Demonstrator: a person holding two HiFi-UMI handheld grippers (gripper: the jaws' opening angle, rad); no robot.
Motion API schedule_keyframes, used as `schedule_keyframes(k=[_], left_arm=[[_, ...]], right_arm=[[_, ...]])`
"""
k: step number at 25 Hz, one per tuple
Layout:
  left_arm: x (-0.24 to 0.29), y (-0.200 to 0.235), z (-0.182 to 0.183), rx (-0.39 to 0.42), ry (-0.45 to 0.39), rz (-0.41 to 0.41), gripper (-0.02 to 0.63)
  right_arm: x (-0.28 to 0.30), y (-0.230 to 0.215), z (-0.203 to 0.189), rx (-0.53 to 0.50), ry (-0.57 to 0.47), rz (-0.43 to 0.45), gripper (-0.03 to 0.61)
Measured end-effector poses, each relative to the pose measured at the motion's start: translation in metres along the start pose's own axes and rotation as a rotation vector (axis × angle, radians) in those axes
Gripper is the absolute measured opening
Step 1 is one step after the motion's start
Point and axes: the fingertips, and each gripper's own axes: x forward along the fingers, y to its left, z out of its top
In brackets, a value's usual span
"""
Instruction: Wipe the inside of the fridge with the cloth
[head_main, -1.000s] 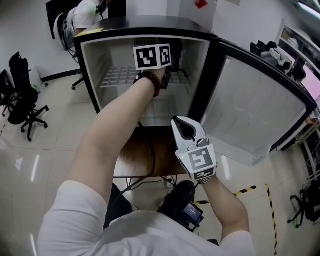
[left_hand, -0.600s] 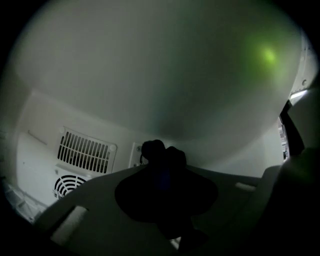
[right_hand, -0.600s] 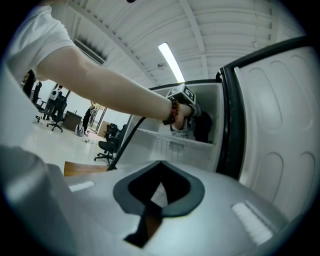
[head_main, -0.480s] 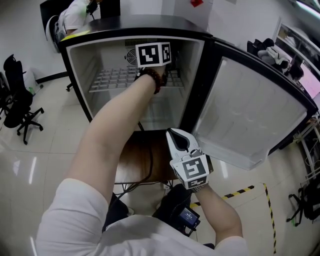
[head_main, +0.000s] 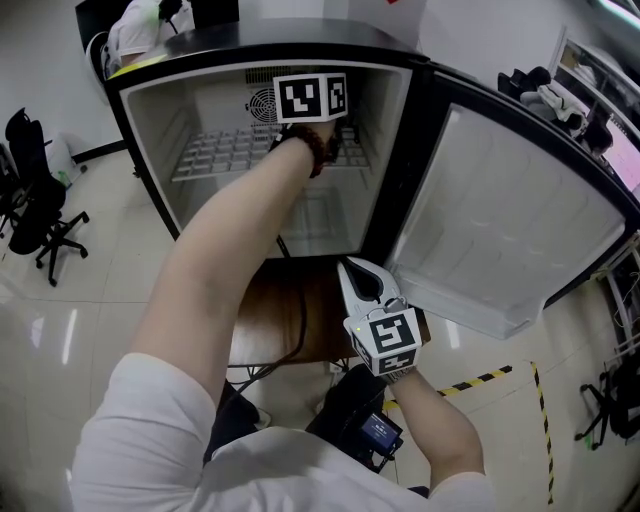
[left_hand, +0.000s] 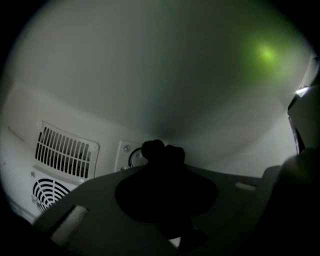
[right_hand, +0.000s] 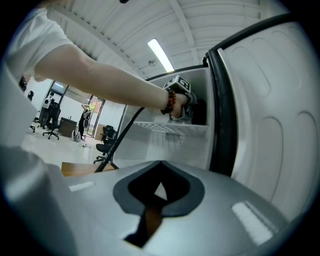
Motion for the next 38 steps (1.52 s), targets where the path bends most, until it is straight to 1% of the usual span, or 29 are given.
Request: schedule_keyframes(k=[4,6,8,11,14,17,27,38], left_arm=[[0.0,-0.006,-0.001,0.044,0.009,-0.023,0.072],[-0.001,-0.008,-0.002,0.049,0.013,-0.031,0.072],[-0.001,-0.011,-0.003,0.053,0.016,-0.041,0.071],[-0.004,-0.015,-0.003,0.059,0.018,-0.061,0.071],[-0.009,-0.02,-0.005,0.06,0.023,-0.083,0.069],[-0.015,-0.026,-0.006,0.055,0.023,-0.102,0.069],[-0.054,-0.059,-0.004,0.02,0.016,-0.186,0.069],[-0.093,-0.093,-0.004,-0.001,0.019,-0.261,0.069]], right_arm=[[0.003,-0.016,0.053,-0.012,-0.066,-0.011,0.005],[0.006,-0.023,0.082,-0.016,-0.087,-0.024,0.005],[0.01,-0.033,0.105,0.005,-0.098,-0.044,0.005],[0.014,-0.045,0.132,0.049,-0.119,-0.066,0.005],[0.017,-0.049,0.15,0.058,-0.132,-0.071,0.005],[0.019,-0.047,0.156,0.039,-0.134,-0.07,0.005],[0.01,-0.035,0.142,0.03,-0.1,-0.08,0.005],[-0.005,-0.025,0.143,0.007,-0.088,-0.098,0.005]])
